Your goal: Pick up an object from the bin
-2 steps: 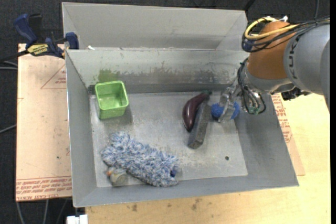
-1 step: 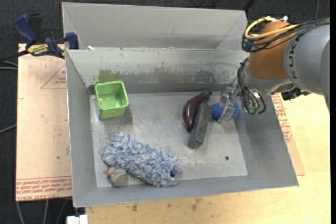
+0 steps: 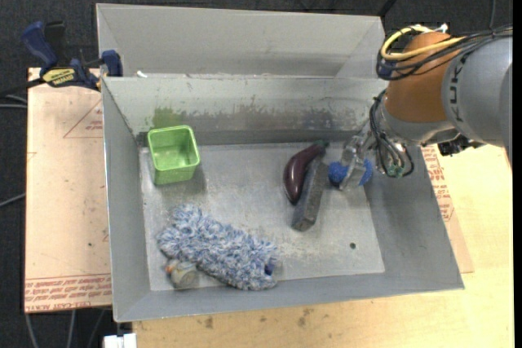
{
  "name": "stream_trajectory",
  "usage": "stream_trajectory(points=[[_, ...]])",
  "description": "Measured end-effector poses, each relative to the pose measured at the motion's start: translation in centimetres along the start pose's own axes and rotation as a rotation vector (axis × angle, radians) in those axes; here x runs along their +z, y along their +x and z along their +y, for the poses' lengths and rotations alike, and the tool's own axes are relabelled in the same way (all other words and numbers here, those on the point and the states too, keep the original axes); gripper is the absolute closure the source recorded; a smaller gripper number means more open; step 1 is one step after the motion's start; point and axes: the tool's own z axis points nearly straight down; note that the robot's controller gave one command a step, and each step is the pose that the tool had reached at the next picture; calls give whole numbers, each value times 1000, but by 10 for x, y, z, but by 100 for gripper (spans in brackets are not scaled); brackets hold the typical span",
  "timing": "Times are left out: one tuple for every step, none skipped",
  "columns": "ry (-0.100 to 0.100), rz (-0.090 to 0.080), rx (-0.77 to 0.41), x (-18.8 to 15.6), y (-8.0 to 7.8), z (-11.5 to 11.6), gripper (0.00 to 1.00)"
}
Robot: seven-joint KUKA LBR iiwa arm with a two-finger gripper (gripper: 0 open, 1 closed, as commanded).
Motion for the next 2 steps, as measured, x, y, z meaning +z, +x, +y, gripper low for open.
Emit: stream_trajectory(points=[[1, 12, -1, -13, 2, 0, 100], [1, 11, 0, -33, 2, 0, 100]])
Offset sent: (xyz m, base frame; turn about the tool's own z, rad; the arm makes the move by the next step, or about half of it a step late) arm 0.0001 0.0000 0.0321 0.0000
